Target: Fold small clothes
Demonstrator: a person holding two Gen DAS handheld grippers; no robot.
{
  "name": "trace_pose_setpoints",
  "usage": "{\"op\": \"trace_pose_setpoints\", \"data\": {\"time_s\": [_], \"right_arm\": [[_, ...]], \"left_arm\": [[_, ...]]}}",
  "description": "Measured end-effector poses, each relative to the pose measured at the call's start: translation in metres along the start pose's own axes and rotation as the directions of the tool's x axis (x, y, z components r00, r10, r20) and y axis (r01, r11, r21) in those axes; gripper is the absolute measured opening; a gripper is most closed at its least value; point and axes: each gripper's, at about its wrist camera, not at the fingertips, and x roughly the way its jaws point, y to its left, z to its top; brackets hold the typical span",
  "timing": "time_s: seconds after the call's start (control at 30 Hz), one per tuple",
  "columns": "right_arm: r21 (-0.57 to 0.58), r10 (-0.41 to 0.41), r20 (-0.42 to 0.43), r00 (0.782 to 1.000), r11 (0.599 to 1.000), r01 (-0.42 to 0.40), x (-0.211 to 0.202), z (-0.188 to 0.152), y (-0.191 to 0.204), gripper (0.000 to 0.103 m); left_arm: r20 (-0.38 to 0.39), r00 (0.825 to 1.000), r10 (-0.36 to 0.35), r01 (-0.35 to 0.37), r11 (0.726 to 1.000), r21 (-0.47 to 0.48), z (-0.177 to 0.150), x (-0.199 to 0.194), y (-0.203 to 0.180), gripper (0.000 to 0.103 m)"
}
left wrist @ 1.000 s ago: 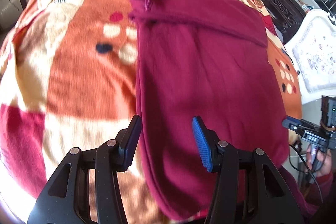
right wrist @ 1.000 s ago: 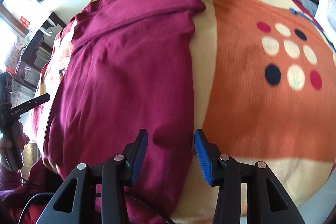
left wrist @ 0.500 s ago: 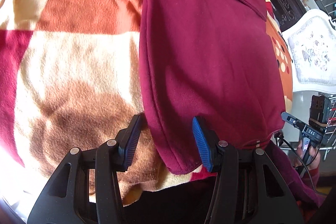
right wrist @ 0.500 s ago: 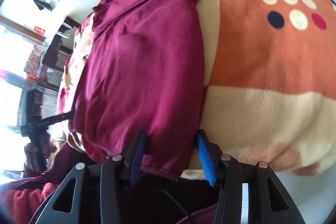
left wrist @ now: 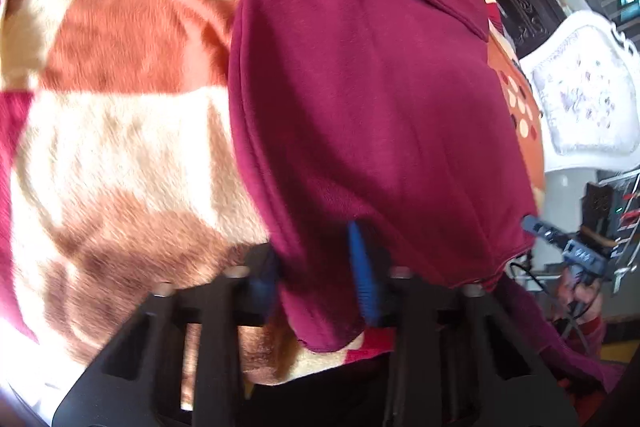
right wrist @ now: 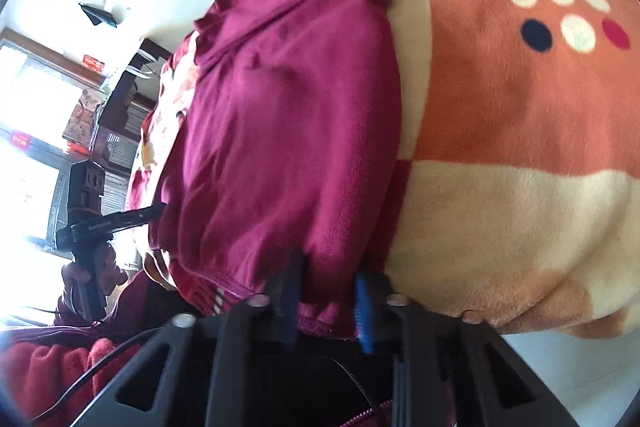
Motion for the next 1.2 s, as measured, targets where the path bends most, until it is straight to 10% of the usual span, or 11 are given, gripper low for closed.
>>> {"op": "trace_pose_setpoints", "data": {"time_s": [0.6,1.2], "right_arm": [[-0.116,0.139,0.206,0.969,0.986,-0.117,-0.048,0.085,0.042,0.010],[-0.079,0.090,0.383,0.920,0.995,-0.065,-0.036,0.261,0.025,0.009]], "left_arm": [[0.171,0.983,-0.070,0.066,0.997,0.026,0.063,-0.048,-0.004,0.011],[0.396,0.918,-0.040,0.061,0.997,-0.041,0.235,-0.061,0.001,0.010]]}}
